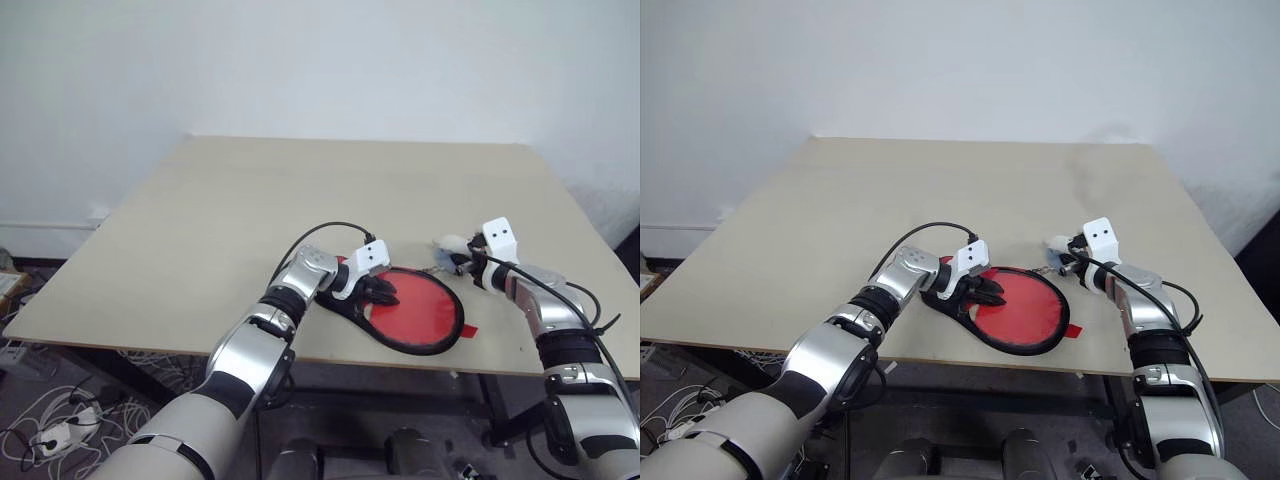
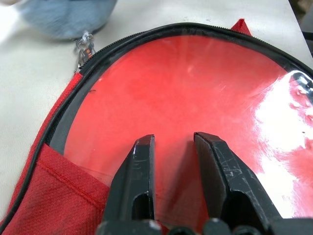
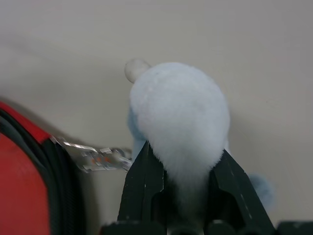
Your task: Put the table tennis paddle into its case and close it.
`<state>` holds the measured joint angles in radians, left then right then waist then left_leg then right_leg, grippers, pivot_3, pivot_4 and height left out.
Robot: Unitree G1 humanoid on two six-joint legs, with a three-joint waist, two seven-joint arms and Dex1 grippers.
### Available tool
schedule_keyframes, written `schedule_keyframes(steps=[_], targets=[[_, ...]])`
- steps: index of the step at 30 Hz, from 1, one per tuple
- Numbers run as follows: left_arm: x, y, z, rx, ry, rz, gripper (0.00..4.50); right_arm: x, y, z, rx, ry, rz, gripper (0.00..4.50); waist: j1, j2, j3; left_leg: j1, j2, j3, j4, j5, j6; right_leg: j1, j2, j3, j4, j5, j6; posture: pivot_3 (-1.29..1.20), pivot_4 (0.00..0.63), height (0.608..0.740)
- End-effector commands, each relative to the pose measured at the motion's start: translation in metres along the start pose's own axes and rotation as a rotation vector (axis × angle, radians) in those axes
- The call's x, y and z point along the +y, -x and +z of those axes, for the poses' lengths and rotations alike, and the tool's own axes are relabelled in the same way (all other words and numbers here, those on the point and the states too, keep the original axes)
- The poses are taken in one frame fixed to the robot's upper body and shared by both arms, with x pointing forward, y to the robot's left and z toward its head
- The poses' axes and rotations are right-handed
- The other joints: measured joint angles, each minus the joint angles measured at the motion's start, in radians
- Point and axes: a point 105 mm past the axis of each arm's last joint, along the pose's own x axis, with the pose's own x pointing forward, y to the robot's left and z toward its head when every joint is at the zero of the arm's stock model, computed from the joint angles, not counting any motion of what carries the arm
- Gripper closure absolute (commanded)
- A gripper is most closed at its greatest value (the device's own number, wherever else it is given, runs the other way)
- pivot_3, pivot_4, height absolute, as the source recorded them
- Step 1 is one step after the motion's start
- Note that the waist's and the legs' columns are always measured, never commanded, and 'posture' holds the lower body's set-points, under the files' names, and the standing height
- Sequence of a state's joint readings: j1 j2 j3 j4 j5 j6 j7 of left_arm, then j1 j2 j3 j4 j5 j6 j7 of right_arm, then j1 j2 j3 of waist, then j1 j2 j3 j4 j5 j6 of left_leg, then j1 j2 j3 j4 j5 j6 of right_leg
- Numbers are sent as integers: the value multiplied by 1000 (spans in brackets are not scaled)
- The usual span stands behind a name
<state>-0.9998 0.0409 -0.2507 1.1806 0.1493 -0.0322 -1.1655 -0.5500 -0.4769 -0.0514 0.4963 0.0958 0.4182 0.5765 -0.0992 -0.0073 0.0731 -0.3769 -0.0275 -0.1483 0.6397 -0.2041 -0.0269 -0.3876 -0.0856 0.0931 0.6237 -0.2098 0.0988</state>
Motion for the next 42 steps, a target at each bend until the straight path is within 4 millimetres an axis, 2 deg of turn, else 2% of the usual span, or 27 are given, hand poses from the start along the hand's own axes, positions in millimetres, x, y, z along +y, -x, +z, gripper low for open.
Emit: schedule_keyframes(steps=[1,12,27,42], targets=[[-5,-2,-20,74,41,-10,3229,-22,15,17,-45,57,-86,3977,2,0,0,0,0,0,0,0,0,0,0,0,0,0,0,0,0,740],[-5,-3,-19,77,39,-10,3229,-36,29,12,-7,178,-128,3977,3,0,0,-1,0,1,1,0,0,0,0,0,-1,0,0,0,0,740],[-5,-4,-19,75,38,-5,3229,-47,58,3,71,315,-51,3977,14,-1,1,-2,0,1,2,0,-1,0,-1,0,-1,-1,-1,0,0,740],[-7,-7,-18,69,39,-10,3229,-44,85,-9,124,381,40,3977,25,-2,1,-3,0,2,3,-3,-5,-1,-1,0,-2,-2,-1,0,0,740]])
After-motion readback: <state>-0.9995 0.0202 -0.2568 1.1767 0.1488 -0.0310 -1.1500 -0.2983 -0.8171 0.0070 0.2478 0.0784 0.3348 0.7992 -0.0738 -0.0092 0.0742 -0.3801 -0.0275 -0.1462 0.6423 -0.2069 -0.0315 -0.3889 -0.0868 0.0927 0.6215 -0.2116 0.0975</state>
